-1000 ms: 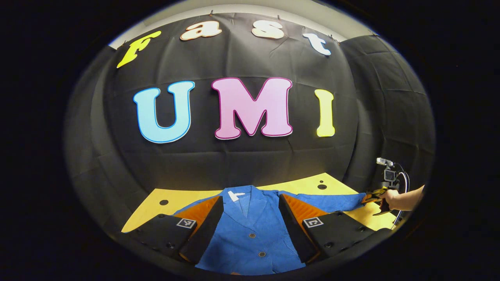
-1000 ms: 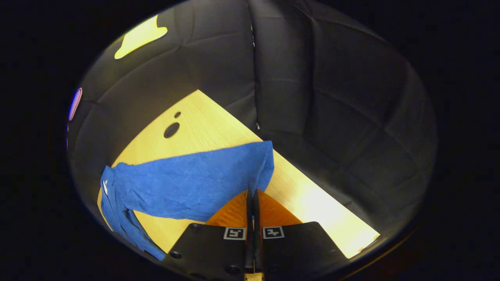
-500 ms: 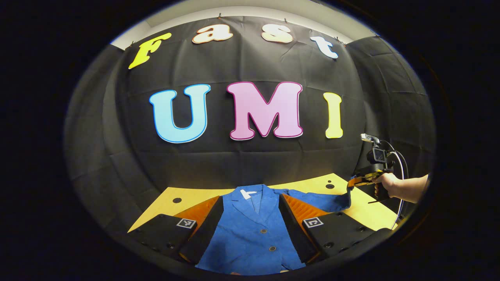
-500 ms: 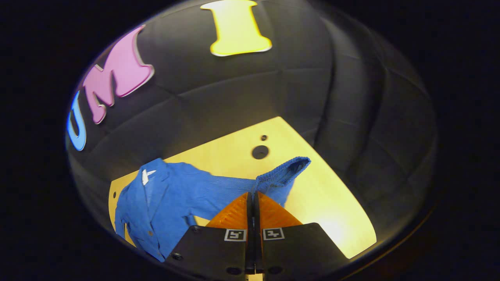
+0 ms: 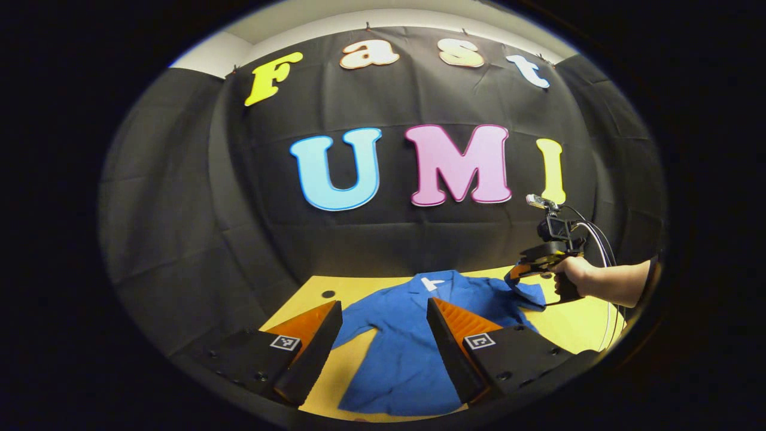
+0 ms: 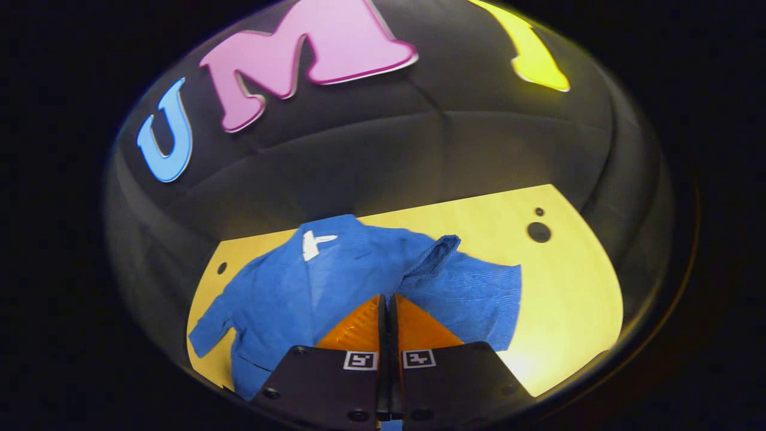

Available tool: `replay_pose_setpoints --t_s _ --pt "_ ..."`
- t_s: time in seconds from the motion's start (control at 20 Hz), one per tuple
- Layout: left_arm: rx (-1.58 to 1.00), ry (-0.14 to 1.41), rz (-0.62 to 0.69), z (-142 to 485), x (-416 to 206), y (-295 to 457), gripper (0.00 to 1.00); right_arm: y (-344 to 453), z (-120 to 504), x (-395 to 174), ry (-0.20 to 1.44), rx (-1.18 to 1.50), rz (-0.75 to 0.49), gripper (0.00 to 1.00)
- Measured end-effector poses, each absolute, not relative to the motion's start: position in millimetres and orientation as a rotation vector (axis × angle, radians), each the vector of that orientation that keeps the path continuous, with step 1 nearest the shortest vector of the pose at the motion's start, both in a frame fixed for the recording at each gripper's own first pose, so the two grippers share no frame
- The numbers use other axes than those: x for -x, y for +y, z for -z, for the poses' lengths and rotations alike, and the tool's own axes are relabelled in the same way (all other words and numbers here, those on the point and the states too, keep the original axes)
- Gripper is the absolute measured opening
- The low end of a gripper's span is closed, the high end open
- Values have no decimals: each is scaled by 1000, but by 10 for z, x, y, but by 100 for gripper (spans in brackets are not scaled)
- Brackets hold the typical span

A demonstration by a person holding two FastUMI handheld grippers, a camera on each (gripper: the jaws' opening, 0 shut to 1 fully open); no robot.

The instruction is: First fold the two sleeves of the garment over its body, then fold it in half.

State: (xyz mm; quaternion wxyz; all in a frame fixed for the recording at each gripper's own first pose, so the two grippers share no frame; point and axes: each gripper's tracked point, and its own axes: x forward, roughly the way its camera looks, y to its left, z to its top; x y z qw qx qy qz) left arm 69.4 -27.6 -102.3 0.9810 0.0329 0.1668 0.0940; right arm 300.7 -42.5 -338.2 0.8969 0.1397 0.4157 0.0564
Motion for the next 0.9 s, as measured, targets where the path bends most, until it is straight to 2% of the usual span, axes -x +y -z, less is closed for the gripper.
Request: replay_pose_setpoints --t_s 0.45,0.7,0.85,0.9 --pt "-27 406 -386 1284 -238 512 82 1656 3515 -3213 880 -299 -312 1" --pt "50 422 -434 1570 -203 692 82 2178 3976 -3074 966 -366 -303 0" --pt "76 410 -481 1807 -206 945 82 2268 4118 -3071 945 -355 -313 100" --pt "103 414 -490 1929 -233 1018 82 2224 4075 -3042 927 -334 -322 97"
